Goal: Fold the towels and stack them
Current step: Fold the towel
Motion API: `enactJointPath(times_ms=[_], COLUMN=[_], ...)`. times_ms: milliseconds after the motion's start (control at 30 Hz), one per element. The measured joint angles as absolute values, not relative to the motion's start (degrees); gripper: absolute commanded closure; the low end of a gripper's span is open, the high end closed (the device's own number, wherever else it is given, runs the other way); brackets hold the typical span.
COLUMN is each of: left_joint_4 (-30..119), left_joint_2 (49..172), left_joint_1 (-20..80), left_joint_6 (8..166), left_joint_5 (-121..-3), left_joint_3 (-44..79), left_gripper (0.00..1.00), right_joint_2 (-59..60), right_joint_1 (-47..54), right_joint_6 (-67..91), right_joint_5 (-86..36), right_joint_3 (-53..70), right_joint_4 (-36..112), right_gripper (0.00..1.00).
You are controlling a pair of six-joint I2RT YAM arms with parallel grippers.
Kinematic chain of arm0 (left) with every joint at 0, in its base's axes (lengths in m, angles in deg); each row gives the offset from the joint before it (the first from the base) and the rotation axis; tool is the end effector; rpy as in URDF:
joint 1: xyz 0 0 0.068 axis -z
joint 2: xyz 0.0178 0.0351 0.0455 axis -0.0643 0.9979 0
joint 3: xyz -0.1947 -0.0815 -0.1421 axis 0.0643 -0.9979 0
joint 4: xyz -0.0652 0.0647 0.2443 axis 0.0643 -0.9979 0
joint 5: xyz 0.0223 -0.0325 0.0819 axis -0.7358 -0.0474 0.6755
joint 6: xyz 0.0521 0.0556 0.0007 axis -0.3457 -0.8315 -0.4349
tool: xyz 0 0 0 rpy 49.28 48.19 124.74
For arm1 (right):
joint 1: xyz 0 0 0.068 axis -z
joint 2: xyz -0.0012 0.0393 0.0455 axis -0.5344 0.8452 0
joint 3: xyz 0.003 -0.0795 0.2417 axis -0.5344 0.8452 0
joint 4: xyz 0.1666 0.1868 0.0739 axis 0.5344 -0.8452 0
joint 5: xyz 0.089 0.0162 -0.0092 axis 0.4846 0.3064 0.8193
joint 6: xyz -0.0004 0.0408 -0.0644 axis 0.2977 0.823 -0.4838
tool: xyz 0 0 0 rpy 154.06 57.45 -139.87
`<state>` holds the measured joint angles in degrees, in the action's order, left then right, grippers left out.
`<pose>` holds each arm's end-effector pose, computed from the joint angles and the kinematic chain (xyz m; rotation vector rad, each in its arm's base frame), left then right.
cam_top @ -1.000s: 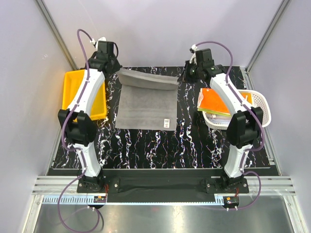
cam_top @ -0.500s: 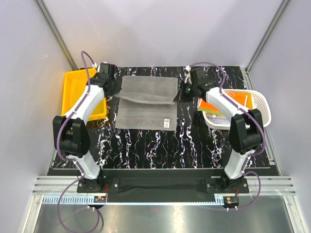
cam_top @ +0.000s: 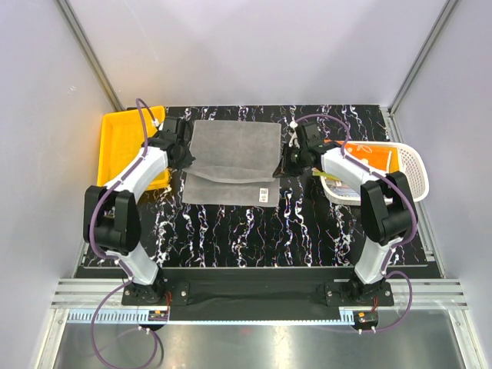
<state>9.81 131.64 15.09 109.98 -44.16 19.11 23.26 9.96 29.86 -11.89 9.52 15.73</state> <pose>0.3686 -0.0633 0.2066 -0.5684 2.4527 -0.1106 0.3649 0.1746 0.1772 -0.1033 2.5685 0.7799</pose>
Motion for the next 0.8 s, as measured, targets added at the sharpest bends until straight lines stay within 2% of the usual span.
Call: enactJointPath(times_ms=[533,800], left_joint_4=[7.6,11.8], left_joint_2=[121.6,120.6], left_joint_1=[15.1,15.1], left_joint_6=[108.4,109.8], left_joint_5=[-44.0,-46.2], left_joint_3=[20.5,7.5], left_gripper=[1.0,1.0], right_joint_2=[14.2,14.6], right_joint_1=[9.9,7.9], right_joint_6=[29.5,31.4], right_joint_5=[-13.5,-12.7], right_joint_3=[6.6,15.7], right_joint_4=[12.7,16.5], right_gripper=[1.0,1.0])
